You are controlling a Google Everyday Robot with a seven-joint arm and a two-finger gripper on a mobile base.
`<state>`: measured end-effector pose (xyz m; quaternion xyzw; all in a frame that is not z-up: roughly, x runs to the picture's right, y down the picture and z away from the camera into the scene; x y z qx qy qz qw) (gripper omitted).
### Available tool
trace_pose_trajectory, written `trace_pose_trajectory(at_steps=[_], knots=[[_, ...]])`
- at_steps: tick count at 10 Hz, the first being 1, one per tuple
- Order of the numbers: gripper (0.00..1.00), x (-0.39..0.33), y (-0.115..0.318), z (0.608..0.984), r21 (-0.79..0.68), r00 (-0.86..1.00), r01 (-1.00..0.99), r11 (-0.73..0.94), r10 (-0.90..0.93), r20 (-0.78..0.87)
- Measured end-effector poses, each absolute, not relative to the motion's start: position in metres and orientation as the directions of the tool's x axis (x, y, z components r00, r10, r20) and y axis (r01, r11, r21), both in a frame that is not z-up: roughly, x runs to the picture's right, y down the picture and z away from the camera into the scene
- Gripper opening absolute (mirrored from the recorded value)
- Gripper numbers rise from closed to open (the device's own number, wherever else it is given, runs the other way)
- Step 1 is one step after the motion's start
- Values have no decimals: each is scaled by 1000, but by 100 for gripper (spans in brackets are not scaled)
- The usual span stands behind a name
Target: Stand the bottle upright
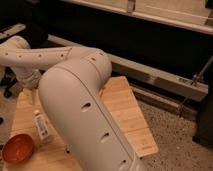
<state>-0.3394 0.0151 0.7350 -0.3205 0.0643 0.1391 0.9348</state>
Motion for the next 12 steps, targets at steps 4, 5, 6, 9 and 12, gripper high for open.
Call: trace_pose_trajectory(at_steps=[4, 5, 6, 9, 12], knots=[[80, -340, 15, 735, -583, 955, -296, 757, 214, -206], [80, -342, 14, 731, -588, 958, -285, 757, 204, -201], [80, -347, 15, 727, -595, 957, -289, 750, 206, -205], [80, -366, 20, 718, -576, 911, -412, 707, 313, -268], [80, -377, 37, 724, -486, 785, -619, 617, 482, -388]])
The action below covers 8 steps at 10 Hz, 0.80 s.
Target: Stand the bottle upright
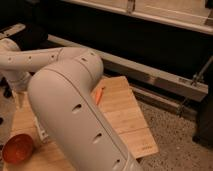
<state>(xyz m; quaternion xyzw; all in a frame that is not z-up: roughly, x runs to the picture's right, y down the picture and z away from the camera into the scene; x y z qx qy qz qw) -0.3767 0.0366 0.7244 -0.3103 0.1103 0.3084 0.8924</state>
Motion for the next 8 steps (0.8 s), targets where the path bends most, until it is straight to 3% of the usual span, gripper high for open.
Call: trace_pose_trajectory(at_steps=[4, 8], knots=[[80, -389, 62, 738, -460, 742, -671, 582, 534, -406], [80, -401, 91, 757, -528, 859, -509, 680, 359, -366]])
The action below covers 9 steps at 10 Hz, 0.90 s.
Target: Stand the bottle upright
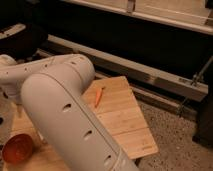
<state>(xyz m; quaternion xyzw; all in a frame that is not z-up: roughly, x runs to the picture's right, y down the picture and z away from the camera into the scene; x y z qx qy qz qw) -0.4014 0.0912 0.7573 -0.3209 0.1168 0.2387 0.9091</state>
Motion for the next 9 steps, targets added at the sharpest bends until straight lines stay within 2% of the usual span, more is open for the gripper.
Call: trace_pose_trajectory(at_steps=[4, 9], knots=[[80, -408, 98, 775, -527, 865, -472, 706, 254, -434], [80, -411, 109, 811, -499, 780, -594, 631, 303, -547]])
